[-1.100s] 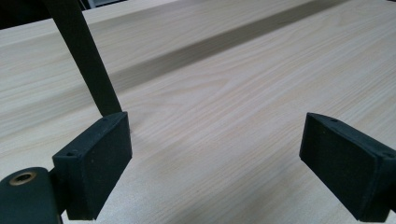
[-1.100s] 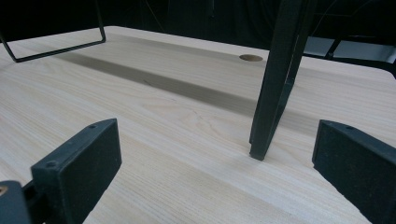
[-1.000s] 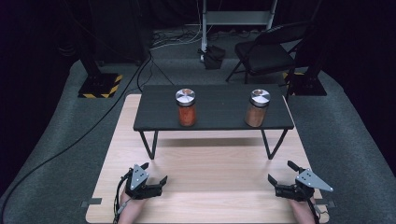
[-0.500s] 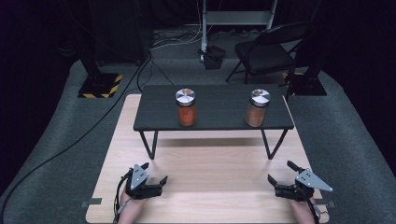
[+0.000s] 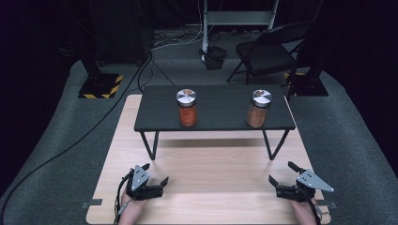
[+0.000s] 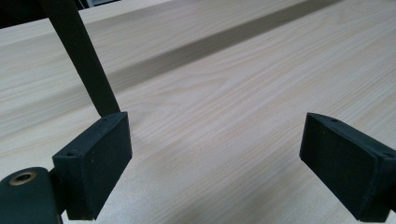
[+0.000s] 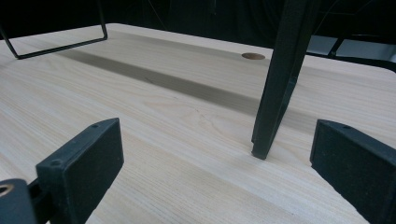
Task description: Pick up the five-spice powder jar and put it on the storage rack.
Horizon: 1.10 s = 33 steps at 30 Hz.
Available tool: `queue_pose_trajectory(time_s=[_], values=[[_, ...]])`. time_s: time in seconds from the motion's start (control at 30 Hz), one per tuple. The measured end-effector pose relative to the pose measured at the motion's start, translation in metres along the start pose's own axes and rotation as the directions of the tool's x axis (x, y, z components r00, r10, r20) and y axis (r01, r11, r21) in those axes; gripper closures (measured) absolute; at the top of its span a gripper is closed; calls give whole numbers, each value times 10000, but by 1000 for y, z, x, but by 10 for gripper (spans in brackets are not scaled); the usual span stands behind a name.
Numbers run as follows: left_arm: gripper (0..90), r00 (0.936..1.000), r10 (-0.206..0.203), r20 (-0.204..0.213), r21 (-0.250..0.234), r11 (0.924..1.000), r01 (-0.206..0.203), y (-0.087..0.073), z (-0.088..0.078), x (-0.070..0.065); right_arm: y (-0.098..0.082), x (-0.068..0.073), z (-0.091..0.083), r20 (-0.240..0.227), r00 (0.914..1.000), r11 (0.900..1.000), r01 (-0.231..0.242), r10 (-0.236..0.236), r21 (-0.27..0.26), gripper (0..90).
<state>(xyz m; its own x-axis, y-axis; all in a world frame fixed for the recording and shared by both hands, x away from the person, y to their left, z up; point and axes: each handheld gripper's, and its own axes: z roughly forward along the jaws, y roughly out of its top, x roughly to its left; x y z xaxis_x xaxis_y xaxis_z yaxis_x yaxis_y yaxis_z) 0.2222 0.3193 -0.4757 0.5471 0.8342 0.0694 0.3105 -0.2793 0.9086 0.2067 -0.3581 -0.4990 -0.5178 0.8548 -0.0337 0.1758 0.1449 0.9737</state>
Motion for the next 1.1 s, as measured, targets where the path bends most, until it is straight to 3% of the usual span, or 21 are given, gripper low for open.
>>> queue_pose_trajectory(time_s=[1.1], values=[[90, 10000, -41, -2, 9, 10000, 41, 0, 0, 0, 0, 0, 0, -18, 10000, 10000, -32, 32, 1, 19]])
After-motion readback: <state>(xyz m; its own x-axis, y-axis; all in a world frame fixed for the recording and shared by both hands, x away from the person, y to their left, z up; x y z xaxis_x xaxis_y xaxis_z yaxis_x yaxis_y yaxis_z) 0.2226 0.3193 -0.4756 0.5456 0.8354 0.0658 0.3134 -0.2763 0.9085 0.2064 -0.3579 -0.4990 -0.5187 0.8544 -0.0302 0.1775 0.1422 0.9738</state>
